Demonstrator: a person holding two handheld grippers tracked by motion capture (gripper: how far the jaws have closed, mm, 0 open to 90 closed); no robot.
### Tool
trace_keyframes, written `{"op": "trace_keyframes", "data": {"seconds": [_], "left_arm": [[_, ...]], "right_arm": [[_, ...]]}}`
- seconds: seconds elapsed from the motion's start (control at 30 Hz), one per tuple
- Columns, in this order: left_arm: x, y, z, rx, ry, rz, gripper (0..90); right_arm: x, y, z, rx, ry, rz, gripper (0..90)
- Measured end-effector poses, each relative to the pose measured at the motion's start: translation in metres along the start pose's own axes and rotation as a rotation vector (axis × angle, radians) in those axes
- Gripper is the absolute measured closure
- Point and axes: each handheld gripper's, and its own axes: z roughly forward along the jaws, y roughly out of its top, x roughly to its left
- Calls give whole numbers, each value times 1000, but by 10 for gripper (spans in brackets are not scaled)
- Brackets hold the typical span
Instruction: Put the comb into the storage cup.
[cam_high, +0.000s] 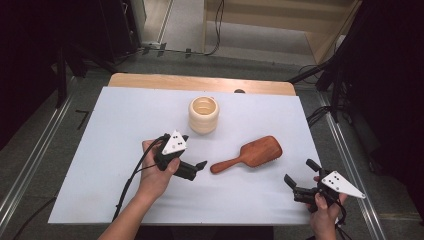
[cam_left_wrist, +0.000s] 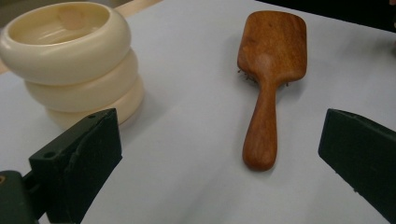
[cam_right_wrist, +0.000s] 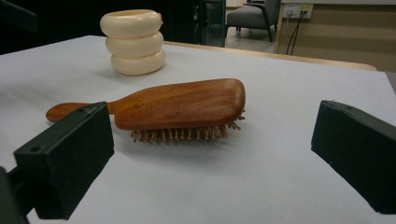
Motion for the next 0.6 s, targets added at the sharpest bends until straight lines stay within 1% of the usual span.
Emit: {"op": "trace_keyframes", "data": {"seconds": [0.03, 0.17, 0.2, 0.23, 0.27, 0.3, 0.47, 0.6], "left_arm": [[-2, 2, 5, 9, -9, 7, 0], [-5, 6, 13, 30, -24, 19, 1], [-7, 7, 16, 31, -30, 19, 1], [-9, 8, 21, 45, -39, 20, 1], [-9, 8, 21, 45, -39, 20, 1], [-11, 9, 26, 51, -48, 25, 1], [-15, 13, 36, 66, -64, 29, 1], [-19, 16, 45, 90, -82, 48, 1]], "right_arm": [[0, 0, 0, 1, 1, 0, 0], [0, 0, 0, 1, 2, -1, 0], [0, 0, 0, 0, 2, -2, 0], [0, 0, 0, 0, 3, -3, 0], [0, 0, 0, 0, 3, -2, 0], [0, 0, 0, 0, 3, -2, 0], [0, 0, 0, 1, 4, -4, 0], [0, 0, 0, 1, 6, -2, 0]]}}
